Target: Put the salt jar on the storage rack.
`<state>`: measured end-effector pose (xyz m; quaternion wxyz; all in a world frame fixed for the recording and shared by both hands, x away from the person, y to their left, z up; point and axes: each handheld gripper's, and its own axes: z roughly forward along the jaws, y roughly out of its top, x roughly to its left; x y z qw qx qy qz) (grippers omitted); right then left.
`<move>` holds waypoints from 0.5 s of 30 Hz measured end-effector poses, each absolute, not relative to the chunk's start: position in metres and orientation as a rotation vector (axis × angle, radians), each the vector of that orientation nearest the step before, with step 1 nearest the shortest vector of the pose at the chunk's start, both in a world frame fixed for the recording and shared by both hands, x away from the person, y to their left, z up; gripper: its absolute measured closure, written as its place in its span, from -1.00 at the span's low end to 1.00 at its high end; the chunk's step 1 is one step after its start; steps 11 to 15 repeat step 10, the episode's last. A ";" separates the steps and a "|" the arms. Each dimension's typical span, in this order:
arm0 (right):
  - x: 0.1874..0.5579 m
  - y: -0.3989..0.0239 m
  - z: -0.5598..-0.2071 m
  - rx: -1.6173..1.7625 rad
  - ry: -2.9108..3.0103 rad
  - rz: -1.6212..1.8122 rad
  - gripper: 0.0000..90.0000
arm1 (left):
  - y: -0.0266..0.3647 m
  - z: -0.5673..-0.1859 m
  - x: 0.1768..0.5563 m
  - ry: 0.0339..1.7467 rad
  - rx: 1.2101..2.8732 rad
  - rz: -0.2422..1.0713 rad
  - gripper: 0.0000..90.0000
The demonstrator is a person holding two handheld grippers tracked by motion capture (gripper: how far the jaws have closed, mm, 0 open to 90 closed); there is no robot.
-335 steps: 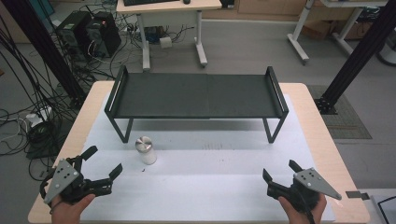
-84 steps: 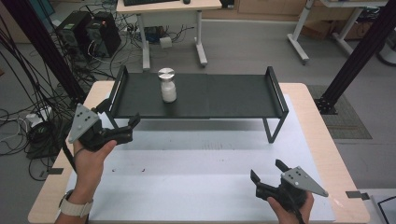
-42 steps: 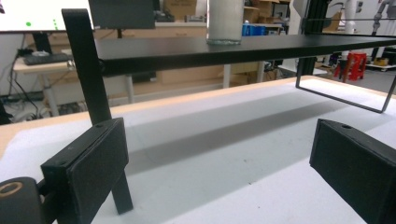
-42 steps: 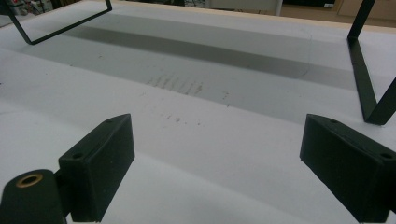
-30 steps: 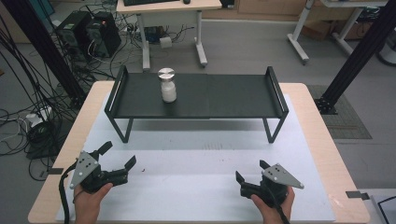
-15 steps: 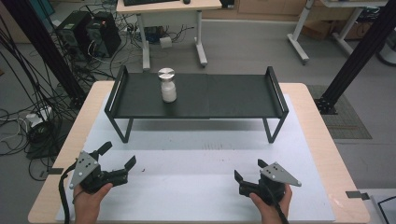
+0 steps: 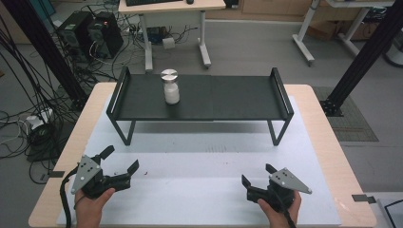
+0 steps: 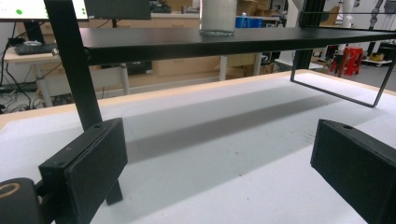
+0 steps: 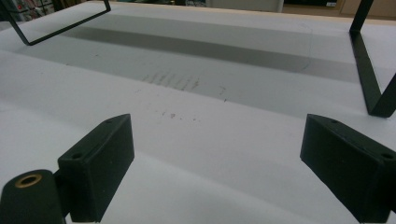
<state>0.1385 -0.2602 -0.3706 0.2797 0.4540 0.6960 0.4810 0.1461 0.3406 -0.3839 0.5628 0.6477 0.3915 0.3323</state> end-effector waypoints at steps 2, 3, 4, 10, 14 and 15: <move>0.138 -0.262 -0.373 1.227 1.865 1.288 -0.79 | 0.340 -0.384 0.146 0.921 1.525 0.783 -0.91; 0.138 -0.262 -0.374 1.232 1.865 1.287 -0.79 | 0.340 -0.384 0.146 0.921 1.525 0.783 -0.91; 0.138 -0.263 -0.376 1.235 1.865 1.287 -0.79 | 0.339 -0.385 0.145 0.921 1.526 0.783 -0.91; 0.140 -0.263 -0.381 1.244 1.870 1.290 -0.79 | 0.339 -0.385 0.144 0.914 1.524 0.786 -0.91; 0.140 -0.263 -0.381 1.244 1.870 1.290 -0.79 | 0.339 -0.385 0.144 0.914 1.524 0.786 -0.91; 0.140 -0.263 -0.381 1.244 1.870 1.290 -0.79 | 0.339 -0.385 0.144 0.914 1.524 0.786 -0.91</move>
